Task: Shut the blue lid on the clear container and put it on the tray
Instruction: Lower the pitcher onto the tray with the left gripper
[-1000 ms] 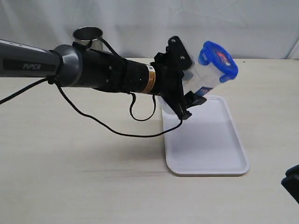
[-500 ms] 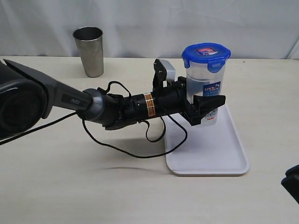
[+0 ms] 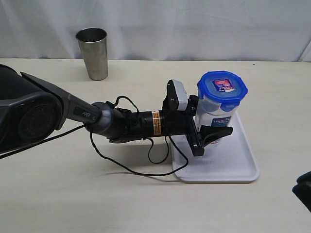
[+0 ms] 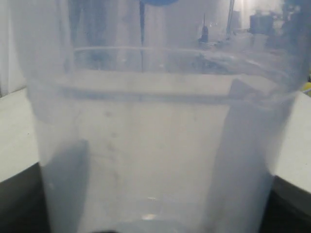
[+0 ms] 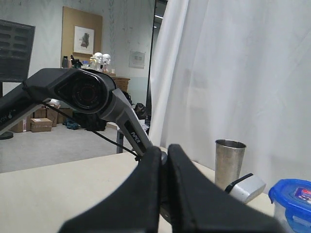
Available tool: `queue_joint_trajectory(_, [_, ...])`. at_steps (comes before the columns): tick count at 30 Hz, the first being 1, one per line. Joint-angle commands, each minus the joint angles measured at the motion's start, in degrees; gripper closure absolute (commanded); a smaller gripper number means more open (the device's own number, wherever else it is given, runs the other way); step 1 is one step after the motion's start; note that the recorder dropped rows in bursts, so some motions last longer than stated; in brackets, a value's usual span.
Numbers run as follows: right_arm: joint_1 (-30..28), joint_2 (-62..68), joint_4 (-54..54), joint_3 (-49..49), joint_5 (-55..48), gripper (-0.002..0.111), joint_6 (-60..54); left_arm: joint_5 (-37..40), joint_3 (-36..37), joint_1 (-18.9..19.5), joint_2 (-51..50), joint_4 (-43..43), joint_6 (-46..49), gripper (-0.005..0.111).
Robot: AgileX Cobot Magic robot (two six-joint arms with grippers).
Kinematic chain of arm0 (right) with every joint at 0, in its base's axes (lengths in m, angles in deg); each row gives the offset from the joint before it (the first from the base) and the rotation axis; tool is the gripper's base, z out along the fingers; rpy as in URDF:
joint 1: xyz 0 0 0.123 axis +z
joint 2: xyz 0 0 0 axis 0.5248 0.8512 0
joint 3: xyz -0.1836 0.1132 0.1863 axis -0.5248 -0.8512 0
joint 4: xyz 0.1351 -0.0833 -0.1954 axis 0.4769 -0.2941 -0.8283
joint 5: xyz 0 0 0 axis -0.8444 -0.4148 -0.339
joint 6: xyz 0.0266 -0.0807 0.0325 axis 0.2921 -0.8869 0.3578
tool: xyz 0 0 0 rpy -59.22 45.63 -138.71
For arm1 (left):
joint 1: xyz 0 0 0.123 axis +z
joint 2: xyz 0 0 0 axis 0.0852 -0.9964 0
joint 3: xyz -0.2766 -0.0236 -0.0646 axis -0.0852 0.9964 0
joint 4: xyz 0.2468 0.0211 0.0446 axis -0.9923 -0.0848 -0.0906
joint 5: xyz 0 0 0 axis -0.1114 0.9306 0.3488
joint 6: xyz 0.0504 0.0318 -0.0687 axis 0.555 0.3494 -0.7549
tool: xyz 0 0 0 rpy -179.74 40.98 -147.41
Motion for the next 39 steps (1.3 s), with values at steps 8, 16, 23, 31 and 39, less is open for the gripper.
queue_joint_trajectory(8, [0.0,-0.3,0.0,-0.2,-0.2,0.104,-0.5,-1.4,-0.6,0.1,0.6,0.4,-6.6,0.107])
queue_joint_trajectory(16, [0.0,-0.3,0.0,-0.2,-0.2,0.104,-0.5,-1.4,-0.6,0.1,0.6,0.6,-9.4,0.107])
queue_joint_trajectory(23, [0.0,-0.3,0.0,-0.2,-0.2,0.104,-0.5,6.3,-0.6,0.1,0.6,0.6,-12.4,0.097])
queue_joint_trajectory(31, [0.0,-0.3,0.0,-0.2,-0.2,0.104,-0.5,1.2,-0.6,0.1,0.6,0.6,-12.0,0.042])
queue_joint_trajectory(39, [0.0,-0.3,0.0,-0.2,-0.2,0.104,-0.5,1.2,-0.6,0.1,0.6,0.5,-11.4,0.029])
